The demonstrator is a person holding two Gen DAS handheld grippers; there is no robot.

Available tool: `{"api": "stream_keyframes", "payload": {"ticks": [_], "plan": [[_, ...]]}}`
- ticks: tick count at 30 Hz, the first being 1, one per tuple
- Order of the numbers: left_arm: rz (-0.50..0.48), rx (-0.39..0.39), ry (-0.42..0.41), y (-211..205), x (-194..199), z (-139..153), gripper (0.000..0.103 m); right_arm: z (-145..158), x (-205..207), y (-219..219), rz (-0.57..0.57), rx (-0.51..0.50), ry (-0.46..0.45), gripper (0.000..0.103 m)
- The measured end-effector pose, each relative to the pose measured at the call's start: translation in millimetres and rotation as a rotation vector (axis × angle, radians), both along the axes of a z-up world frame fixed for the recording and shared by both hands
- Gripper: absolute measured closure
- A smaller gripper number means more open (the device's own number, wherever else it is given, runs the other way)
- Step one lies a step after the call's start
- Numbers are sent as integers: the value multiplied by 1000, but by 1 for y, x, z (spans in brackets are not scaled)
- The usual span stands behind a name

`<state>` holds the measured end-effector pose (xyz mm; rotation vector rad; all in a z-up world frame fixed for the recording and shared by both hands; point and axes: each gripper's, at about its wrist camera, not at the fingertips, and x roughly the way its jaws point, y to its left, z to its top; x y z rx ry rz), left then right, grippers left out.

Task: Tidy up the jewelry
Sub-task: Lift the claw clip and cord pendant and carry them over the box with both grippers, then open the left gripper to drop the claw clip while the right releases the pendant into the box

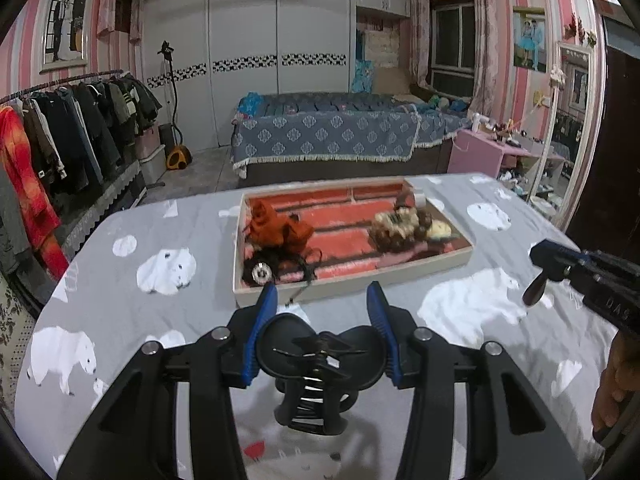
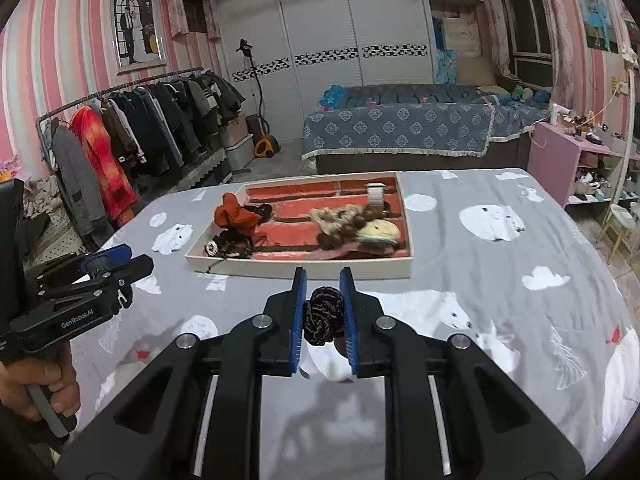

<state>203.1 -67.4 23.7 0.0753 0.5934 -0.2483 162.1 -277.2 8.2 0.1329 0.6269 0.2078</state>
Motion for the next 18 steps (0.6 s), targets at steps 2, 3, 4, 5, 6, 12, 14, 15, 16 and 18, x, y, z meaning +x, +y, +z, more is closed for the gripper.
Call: {"api": "stream_keyframes", "payload": {"ticks": [2,3,4,5,6,12,14,15,16,18], "plan": [[2,-6,-12,0,6,5,57,1,8,2,1,-10,-1,85],[4,-7,-19,0,11,8,57,2,12,2,0,-13,-3,85],[5,-7,-24,-1,15,9,57,4,16,2,-1,-18,-7,85],[7,-12,-28,-2,21,11,57,6,19,3,-3,-23,-12,85],[8,-15,-29,-2,25,12,57,9,24,2,-5,-26,-18,85],[21,-15,-38,-8,62,16,57,18,56,-3,-21,-40,-44,85],[27,-17,-40,-10,76,17,57,21,69,-3,-19,-47,-51,85],[30,-18,-41,-9,82,17,57,22,75,-2,-17,-48,-52,85],[34,-21,-41,-10,91,16,57,23,81,-3,-16,-48,-53,85],[44,-22,-44,-9,106,15,57,23,97,-3,-10,-50,-55,85]]}}
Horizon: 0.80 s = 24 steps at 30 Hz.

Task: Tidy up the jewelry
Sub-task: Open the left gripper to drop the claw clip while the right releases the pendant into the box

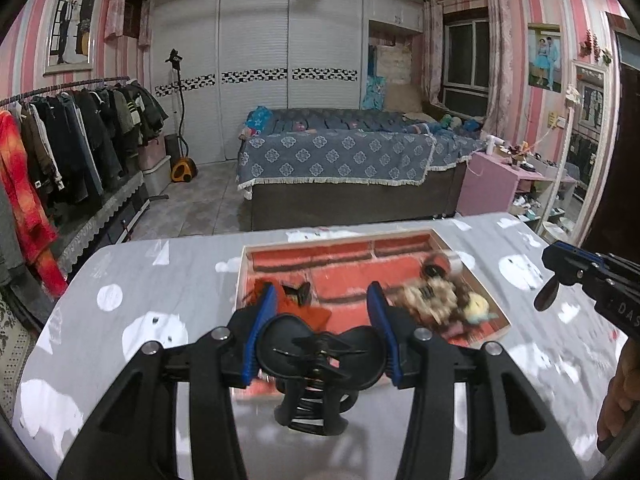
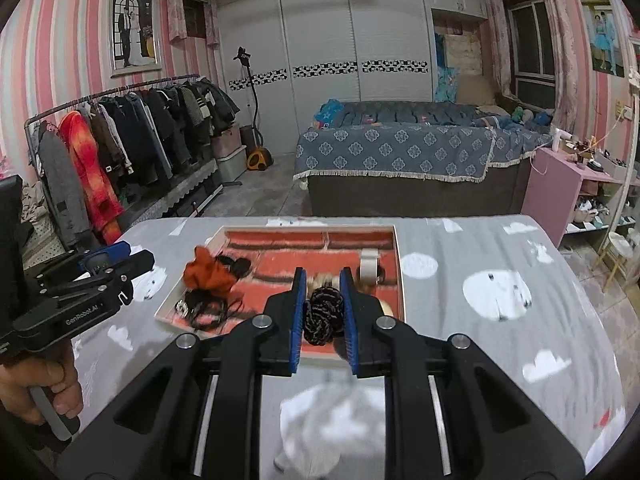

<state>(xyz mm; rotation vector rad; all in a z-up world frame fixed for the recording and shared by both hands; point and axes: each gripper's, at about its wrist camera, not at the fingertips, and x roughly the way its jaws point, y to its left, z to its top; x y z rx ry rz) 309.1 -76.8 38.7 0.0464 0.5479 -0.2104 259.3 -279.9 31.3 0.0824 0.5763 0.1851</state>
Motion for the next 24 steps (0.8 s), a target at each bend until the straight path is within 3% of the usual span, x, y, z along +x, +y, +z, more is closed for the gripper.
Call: {"api": "stream_keyframes", "payload": {"ticks": [5,10,14,18,19,22,24], "plan": [[18,-7,43,-3,55,-22,57,-14,49,5,22,-4,11,85],[36,8,63,-8,99,-52,57,-49,107,8,18,-6,57,85],[42,-1,109,-5,115,-77,57,-80,136,8,2,-5,118,85],[37,6,135,-5,122,-95,54,-93,142,7,-11,-8,129,83],[33,1,142,-4,122,-97,44,-95,142,7,-19,-13,128,81],[25,-6,119,-2,116,-89,42,-92,139,5,-21,5,120,51],[20,-17,98,2,108,-74,35,-78,129,2,-24,9,82,43]]}}
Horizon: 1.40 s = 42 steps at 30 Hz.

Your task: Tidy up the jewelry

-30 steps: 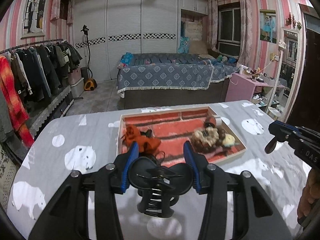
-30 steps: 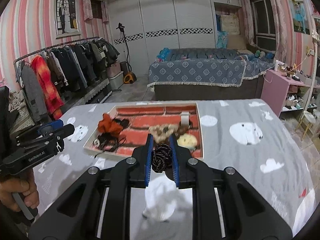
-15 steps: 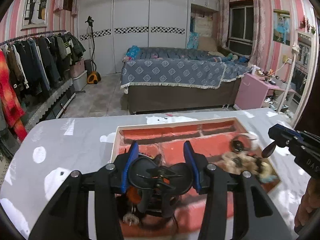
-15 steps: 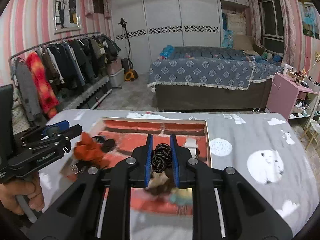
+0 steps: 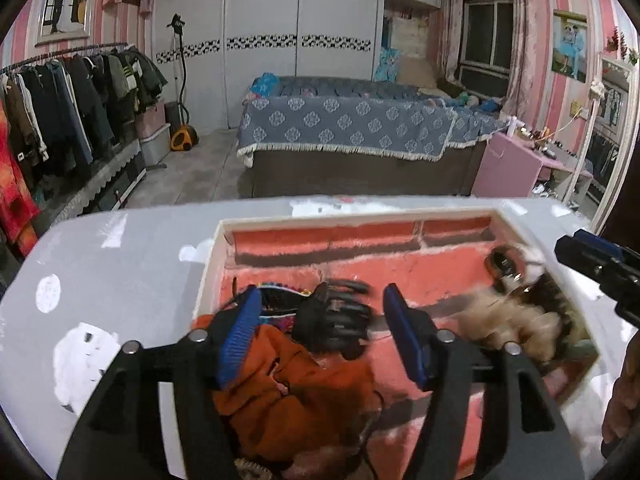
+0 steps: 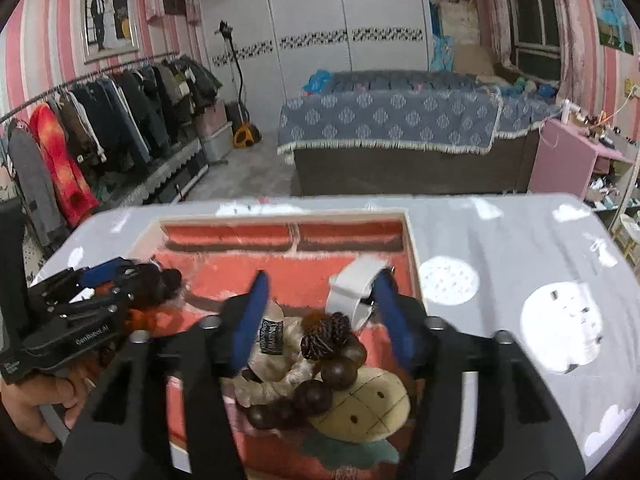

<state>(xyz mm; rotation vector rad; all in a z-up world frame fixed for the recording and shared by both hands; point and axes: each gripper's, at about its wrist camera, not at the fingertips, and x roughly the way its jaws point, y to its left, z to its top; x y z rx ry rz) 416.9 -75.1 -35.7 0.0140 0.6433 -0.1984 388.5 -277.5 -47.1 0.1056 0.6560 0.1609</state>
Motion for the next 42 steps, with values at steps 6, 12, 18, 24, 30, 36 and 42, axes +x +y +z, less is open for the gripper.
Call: {"api": "stream_keyframes", "payload": {"ticks": [6,12,18,24,30,36,42], "plan": [[38,22,-153,19,-63,62,4,61,-52,-8,-30,-11,-135,18],[100,29,-212,50,-157,60,4,88,-146,-10,-62,-85,-227,5],[143,1,-199,79,-239,26,4,53,-235,-16,-103,-68,-189,4],[155,41,-193,77,-288,20,4,21,-295,-12,-140,-32,-114,5],[172,56,-240,77,-317,33,4,32,-326,3,-113,-30,-121,5],[188,47,-203,80,-310,32,4,44,-326,8,-100,-43,-153,4],[170,57,-194,74,-311,32,4,38,-317,10,-103,-68,-153,5]]}}
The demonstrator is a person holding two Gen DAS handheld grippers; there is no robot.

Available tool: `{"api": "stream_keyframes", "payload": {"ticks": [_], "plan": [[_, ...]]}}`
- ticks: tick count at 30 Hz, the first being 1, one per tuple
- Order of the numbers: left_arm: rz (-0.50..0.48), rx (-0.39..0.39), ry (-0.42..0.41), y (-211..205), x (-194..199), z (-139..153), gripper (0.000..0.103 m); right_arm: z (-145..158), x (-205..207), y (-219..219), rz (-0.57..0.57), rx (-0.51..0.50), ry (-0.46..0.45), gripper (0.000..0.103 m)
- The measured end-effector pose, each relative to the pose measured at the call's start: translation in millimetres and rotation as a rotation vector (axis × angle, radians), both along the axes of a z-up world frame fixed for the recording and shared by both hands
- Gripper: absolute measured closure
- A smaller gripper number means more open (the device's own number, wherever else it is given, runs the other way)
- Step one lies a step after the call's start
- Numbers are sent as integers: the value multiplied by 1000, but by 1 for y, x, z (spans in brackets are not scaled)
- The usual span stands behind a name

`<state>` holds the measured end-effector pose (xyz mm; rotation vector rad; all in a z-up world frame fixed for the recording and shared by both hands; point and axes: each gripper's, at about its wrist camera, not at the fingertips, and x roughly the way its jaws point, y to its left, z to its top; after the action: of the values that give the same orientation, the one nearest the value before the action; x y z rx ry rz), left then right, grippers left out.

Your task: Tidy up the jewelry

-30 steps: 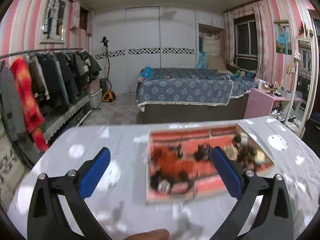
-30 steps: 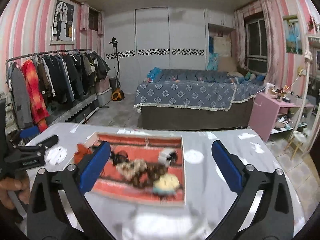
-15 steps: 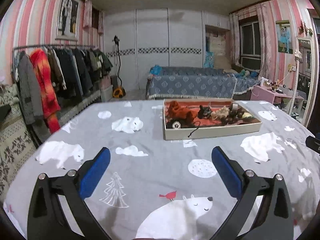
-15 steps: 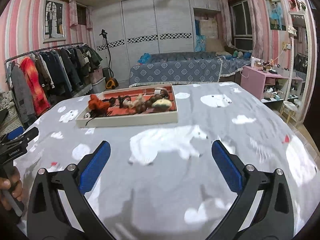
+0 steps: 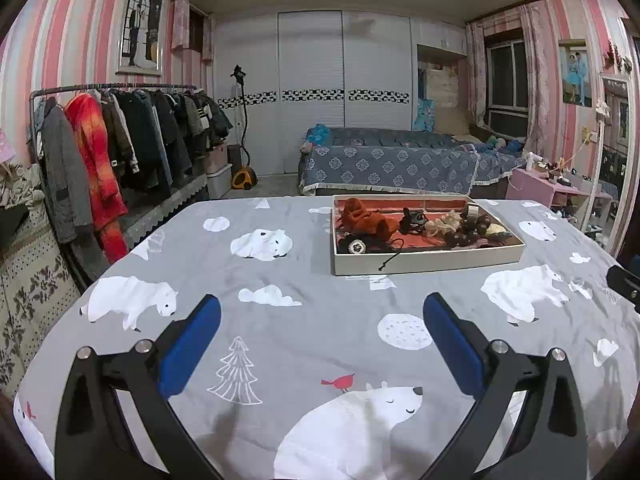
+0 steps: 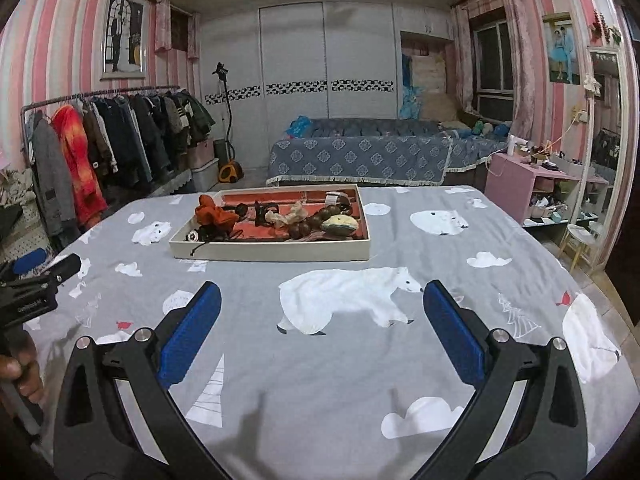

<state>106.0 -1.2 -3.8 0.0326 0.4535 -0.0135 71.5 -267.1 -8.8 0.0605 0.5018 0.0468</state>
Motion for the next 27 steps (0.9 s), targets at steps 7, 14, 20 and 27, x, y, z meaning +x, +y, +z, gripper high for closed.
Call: {"api": "stream_keyframes", "payload": {"ticks": [7,14,20,27], "plan": [[-23,-1,2,-7,7,0,4,-7,12,-7,-8,13,20,5],[-25,8,21,-13,14,-4,4,-10,21,-8,-12,2,24,5],[-23,0,30,-11,17,-4,4,-14,27,-8,-9,7,35,5],[-28,0,30,-10,17,-4,4,-14,30,-7,-5,6,38,4]]}}
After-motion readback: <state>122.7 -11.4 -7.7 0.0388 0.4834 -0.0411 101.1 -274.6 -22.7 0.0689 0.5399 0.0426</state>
